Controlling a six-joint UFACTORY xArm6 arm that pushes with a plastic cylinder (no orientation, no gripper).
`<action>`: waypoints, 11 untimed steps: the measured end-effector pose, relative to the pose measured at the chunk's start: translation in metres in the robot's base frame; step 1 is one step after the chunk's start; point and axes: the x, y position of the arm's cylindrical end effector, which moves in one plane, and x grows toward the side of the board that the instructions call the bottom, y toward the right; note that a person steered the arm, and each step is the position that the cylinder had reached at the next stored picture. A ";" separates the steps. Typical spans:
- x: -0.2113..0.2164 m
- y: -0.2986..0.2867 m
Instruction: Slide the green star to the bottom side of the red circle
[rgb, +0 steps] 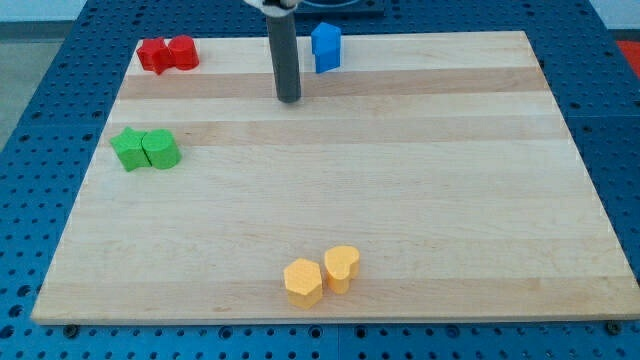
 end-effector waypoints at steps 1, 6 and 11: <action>0.074 -0.006; 0.111 -0.216; 0.078 -0.172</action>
